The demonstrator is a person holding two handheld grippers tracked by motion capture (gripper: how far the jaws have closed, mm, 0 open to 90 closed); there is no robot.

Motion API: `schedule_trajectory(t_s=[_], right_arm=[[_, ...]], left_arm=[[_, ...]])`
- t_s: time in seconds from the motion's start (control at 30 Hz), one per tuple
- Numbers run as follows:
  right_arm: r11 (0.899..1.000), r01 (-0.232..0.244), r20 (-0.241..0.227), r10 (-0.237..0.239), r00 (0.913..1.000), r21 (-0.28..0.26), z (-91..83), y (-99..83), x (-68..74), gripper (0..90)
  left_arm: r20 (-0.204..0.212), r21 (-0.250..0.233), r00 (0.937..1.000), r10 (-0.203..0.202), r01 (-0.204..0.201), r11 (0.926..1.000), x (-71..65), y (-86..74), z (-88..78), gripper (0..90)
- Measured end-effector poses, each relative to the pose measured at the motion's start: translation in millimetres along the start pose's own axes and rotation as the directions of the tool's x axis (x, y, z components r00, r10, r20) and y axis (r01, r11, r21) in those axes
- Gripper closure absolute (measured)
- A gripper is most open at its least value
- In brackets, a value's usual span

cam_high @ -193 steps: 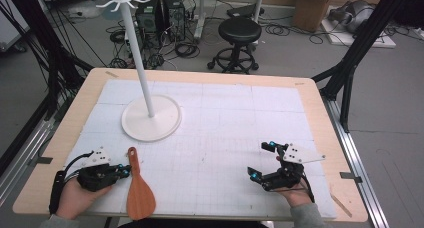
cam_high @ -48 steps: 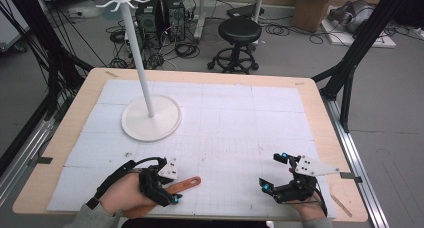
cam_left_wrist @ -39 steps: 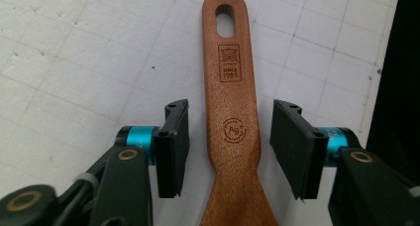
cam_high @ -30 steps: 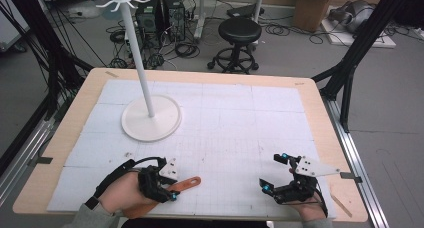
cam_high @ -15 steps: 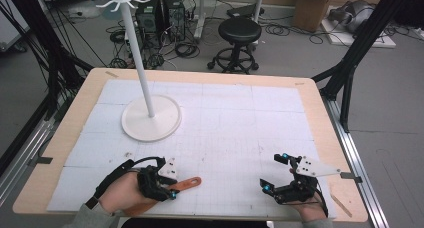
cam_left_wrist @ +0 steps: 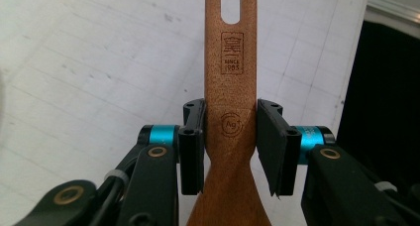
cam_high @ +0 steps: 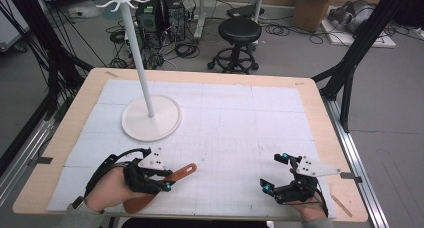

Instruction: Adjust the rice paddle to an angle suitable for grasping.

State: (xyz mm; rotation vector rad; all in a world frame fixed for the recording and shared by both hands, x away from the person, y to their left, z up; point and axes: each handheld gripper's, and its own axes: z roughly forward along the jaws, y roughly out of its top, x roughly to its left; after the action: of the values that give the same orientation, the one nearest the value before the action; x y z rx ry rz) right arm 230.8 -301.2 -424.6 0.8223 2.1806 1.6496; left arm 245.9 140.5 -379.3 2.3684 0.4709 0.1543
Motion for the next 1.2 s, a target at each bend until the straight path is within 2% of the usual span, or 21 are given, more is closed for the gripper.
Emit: schedule_trajectory(t_s=[0.1,0.3,0.6,0.9,1.1,1.2], right_arm=[[1.000,0.001,-0.001,-0.001,1.0000,0.000,0.4,-0.1,0.1,0.3],[1.000,0.001,-0.001,-0.001,1.0000,-0.001,0.5,0.1,0.2,0.3],[1.000,-0.001,-0.003,0.001,1.0000,0.005,1.2,0.1,0.1,0.3],[1.000,0.006,-0.002,-0.006,1.0000,0.001,2.2,-0.1,-0.7,0.3],[1.000,0.001,-0.005,-0.001,1.0000,0.002,2.5,0.3,-0.5,0.3],[1.000,0.007,-0.007,-0.007,1.0000,0.003,4.0,0.4,-1.1,0.3]], left_arm=[[-0.020,-0.028,0.9998,0.005,-0.005,0.9996,0.5,1.3,-9.2,65.0],[-0.040,-0.063,0.9990,-0.017,0.014,0.9979,5.3,-0.6,-22.4,65.0],[-0.079,-0.135,0.9963,-0.033,0.022,0.9906,10.1,-2.4,-46.3,65.0],[-0.105,-0.210,0.9926,-0.061,0.038,0.9769,15.4,-6.3,-67.9,65.0],[-0.128,-0.282,0.9878,-0.089,0.050,0.9582,20.6,-12.3,-84.9,65.0],[-0.136,-0.298,0.9856,-0.101,0.056,0.9530,24.0,-16.9,-92.1,65.0]])
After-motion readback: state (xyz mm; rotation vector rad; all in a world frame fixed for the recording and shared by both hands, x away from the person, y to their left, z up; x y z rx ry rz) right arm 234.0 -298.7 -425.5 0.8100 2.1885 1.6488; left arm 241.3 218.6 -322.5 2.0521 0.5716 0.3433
